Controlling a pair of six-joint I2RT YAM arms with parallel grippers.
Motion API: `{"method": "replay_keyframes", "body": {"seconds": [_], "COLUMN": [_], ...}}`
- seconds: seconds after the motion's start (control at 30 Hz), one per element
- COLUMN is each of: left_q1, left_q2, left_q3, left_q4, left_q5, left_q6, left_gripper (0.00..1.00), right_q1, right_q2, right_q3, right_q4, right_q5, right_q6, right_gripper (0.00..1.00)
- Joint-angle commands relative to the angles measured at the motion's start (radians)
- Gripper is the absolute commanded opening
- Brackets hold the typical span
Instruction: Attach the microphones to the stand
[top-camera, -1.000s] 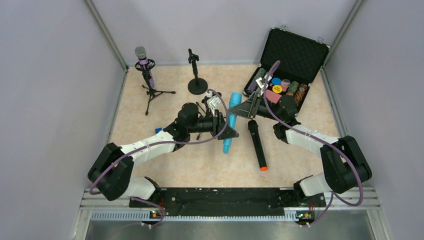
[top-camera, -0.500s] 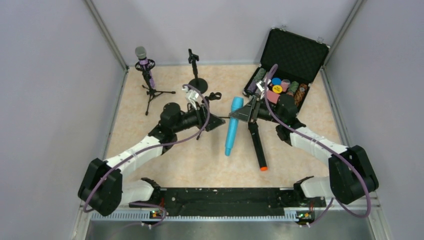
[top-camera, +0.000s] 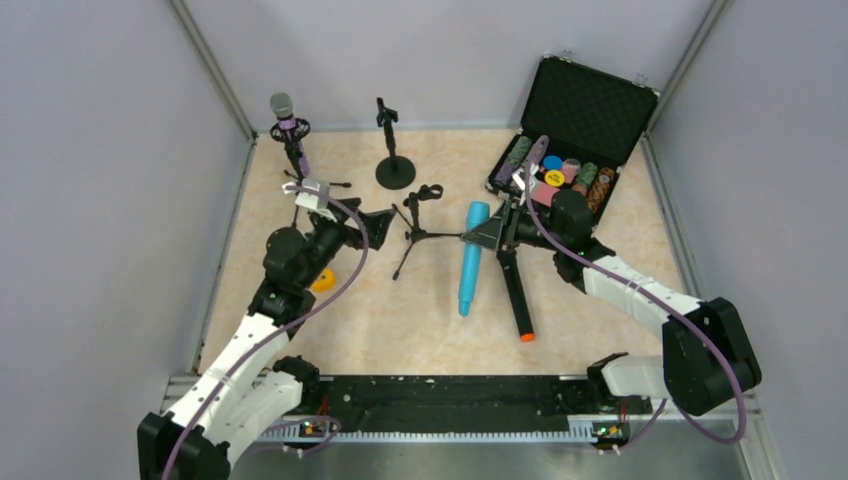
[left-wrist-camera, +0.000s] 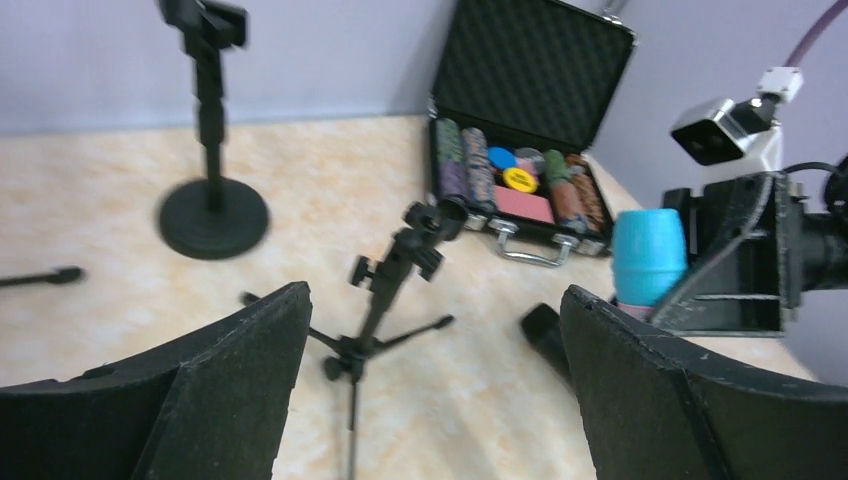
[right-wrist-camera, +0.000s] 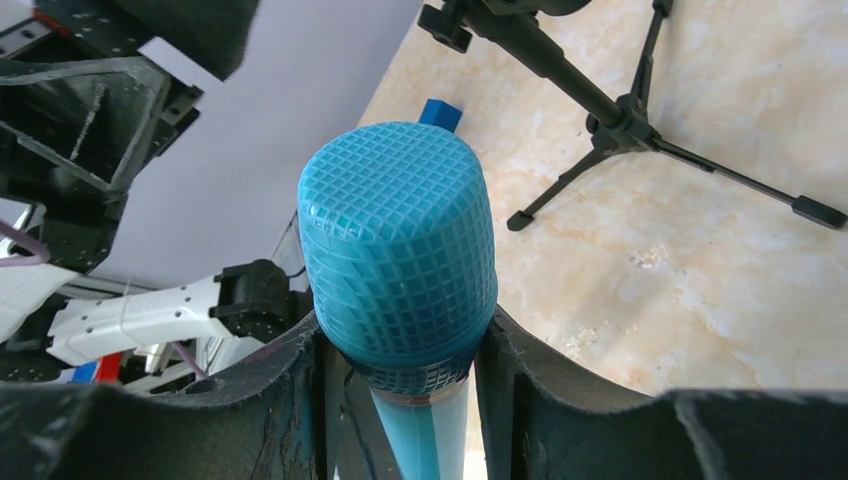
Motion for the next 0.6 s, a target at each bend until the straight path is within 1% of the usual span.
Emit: {"method": "replay_keyframes", "body": {"seconds": [0.0, 0.17, 0.3, 0.43, 0.57], "left_q1": [0.006, 0.006, 0.005, 0.006, 0.006], "left_q2": [-0.028, 0.063, 0.165, 0.276, 0.406], "left_q3": [0.018, 0.135, 0.221, 0.292, 0.407], "left_q4": [-0.022, -0.159, -0.204, -0.19, -0.244], "left_q5": [-0.085, 0.018, 0.101, 0.244, 0.354], "left_q6": [0.29, 0.469, 0.523, 0.566, 0.616], "left_gripper": [0.99, 0.99, 0.99, 0.99, 0.98], "right_q1": [0.007, 0.002, -0.001, -0.004, -0.004], "right_q2": [-0.047, -0.045, -0.046, -0.047, -0.048], "right_q3": [0.03, 0.04, 0.043, 0.043, 0.044], "right_q4": [-0.041, -0.058, -0.072, -0.082, -0.077], "right_q5": [0.029, 0.034, 0.037, 0.035, 0.04], "right_q6": [-0.067, -0.083, -0.088, -0.091, -0.087], "right_gripper": [0.0, 0.0, 0.0, 0.0, 0.0]}}
